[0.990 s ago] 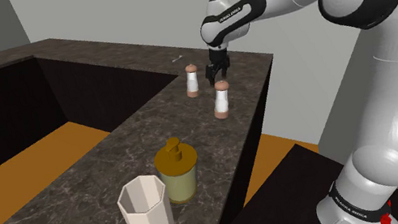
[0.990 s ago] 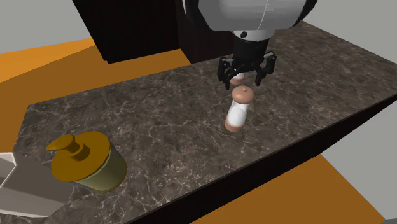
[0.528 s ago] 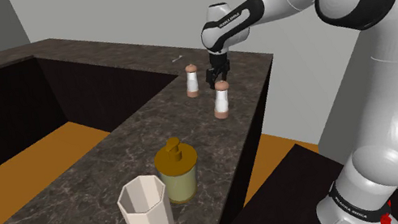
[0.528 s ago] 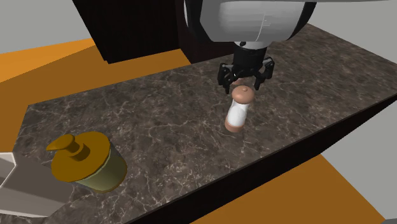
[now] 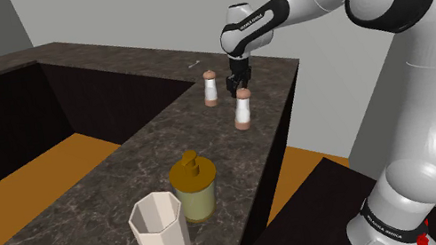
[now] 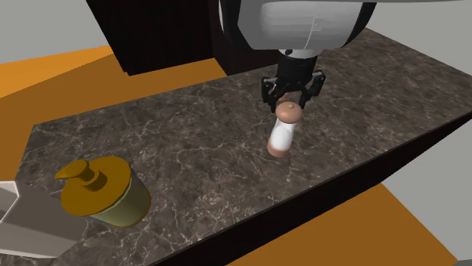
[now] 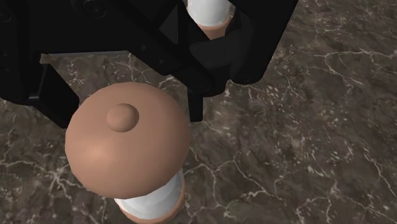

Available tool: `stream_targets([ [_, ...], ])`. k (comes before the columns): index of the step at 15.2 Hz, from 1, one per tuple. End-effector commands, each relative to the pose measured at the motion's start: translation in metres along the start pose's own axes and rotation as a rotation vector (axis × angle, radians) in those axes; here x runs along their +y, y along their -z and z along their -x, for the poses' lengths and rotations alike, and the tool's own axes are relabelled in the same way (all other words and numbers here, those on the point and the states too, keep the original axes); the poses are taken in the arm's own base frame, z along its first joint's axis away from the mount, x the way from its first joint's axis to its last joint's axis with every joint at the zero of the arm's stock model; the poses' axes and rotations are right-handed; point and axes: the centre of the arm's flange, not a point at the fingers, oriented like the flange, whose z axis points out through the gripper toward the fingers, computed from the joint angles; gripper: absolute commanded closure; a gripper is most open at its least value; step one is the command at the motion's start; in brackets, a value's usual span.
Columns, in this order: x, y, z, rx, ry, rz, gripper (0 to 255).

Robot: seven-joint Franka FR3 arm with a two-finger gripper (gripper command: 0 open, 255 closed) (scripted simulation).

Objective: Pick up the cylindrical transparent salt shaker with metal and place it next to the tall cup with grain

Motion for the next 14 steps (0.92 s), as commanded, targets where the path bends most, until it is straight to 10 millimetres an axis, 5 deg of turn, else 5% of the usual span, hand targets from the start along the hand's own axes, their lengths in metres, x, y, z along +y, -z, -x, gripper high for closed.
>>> stream_targets([
  [1, 0.0, 0.0, 0.0, 0.0, 0.0, 0.0, 255],
  [5, 0.0, 0.0, 0.0, 0.0, 0.0, 0.0, 255],
  [14, 0.004, 0.047, -0.002, 0.0, 0.0, 0.0, 255],
])
